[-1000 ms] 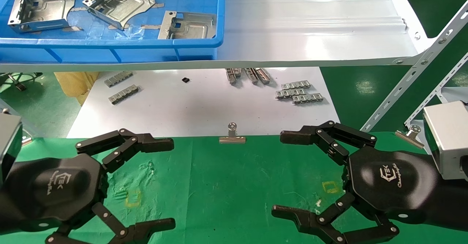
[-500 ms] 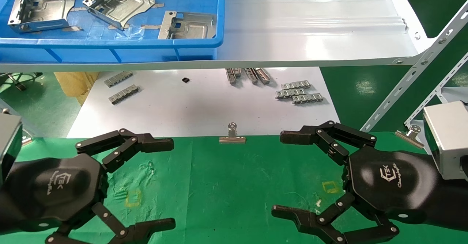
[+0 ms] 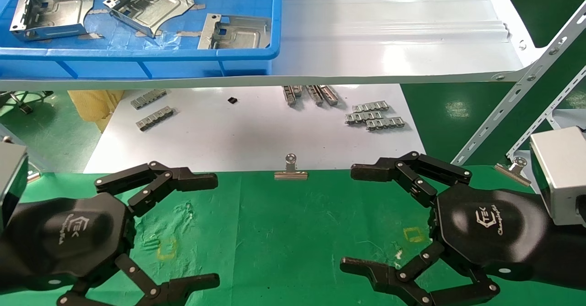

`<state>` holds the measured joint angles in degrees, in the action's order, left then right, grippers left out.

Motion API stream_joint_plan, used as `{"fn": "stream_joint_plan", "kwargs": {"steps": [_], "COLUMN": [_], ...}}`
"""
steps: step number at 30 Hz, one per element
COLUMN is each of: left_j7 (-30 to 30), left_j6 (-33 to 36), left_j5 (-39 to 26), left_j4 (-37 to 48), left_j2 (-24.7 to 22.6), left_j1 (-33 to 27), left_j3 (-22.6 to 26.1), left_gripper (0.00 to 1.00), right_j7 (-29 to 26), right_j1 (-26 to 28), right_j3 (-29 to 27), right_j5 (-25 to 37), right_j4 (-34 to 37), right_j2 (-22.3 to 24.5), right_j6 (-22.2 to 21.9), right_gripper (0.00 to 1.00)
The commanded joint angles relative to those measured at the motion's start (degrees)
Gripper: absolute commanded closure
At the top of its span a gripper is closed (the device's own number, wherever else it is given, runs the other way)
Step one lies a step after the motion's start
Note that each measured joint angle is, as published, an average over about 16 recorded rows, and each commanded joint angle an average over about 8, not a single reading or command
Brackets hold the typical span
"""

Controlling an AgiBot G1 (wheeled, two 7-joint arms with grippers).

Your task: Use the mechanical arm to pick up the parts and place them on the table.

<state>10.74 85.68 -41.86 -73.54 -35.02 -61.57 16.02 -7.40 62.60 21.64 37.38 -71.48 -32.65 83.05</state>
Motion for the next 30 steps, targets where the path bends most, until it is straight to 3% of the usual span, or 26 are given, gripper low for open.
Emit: {"fn": "stream_joint_plan", "kwargs": {"steps": [1,7,8,15,16,30], "left_j7": [0.0,0.0,0.0,0.0,0.0,0.0], "left_j6": [0.0,0.0,0.0,0.0,0.0,0.0], "left_j5": [0.0,0.0,0.0,0.0,0.0,0.0], "left_j4": [0.0,0.0,0.0,0.0,0.0,0.0], "left_j2": [0.0,0.0,0.0,0.0,0.0,0.0], "left_j1": [0.0,0.0,0.0,0.0,0.0,0.0], "left_j3": [0.0,0.0,0.0,0.0,0.0,0.0], "left_gripper": [0.0,0.0,0.0,0.0,0.0,0.0], "right_j7": [0.0,0.0,0.0,0.0,0.0,0.0], "right_j1": [0.0,0.0,0.0,0.0,0.0,0.0], "right_j3": [0.0,0.0,0.0,0.0,0.0,0.0], "right_j5": [0.0,0.0,0.0,0.0,0.0,0.0], "right_j4": [0.0,0.0,0.0,0.0,0.0,0.0], "right_j2": [0.0,0.0,0.0,0.0,0.0,0.0], "right_j6": [0.0,0.0,0.0,0.0,0.0,0.0], "right_gripper": [0.0,0.0,0.07,0.94,1.0,1.0]}}
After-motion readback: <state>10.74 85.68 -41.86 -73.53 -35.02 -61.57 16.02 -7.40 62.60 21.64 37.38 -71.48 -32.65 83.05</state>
